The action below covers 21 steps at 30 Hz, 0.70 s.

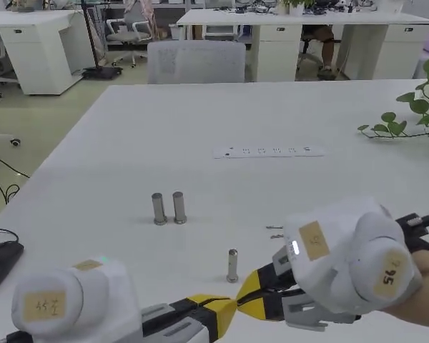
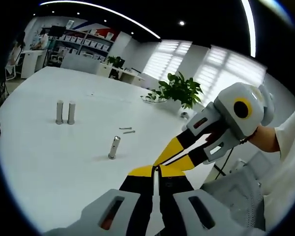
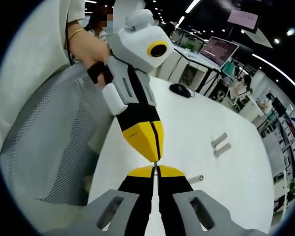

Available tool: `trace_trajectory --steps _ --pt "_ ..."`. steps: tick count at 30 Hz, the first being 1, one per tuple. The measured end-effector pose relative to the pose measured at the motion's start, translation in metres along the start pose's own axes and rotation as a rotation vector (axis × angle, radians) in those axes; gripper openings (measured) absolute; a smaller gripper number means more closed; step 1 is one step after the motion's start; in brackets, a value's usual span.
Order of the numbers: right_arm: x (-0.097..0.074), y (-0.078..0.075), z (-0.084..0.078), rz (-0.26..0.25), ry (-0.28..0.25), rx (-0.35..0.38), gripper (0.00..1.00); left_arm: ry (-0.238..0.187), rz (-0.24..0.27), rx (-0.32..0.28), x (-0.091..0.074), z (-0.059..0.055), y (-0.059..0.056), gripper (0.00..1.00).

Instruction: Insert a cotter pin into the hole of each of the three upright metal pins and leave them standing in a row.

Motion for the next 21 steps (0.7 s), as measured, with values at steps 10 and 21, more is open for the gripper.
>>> trace_trajectory --steps 10,21 --pt "-0.003 -0.001 -0.007 0.007 -0.051 0.141 0.11 -0.006 -0.013 0.031 0.0 0.003 0.002 0.0" --pt "-0.012 -0.002 -0.019 0.069 -0.176 0.381 0.16 0.054 -0.102 0.121 -0.001 0.001 -0.003 0.0"
Point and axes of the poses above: the centre of the closed fingertips' face, and the gripper's own axes: x roughly forward along the fingers, y roughly to its left, z roughly out of its top, the point moved 10 cm from there along -x, roughly backward along the fingers, and after that the axes turned 11 degrees about -y, right-handed, at the moved point
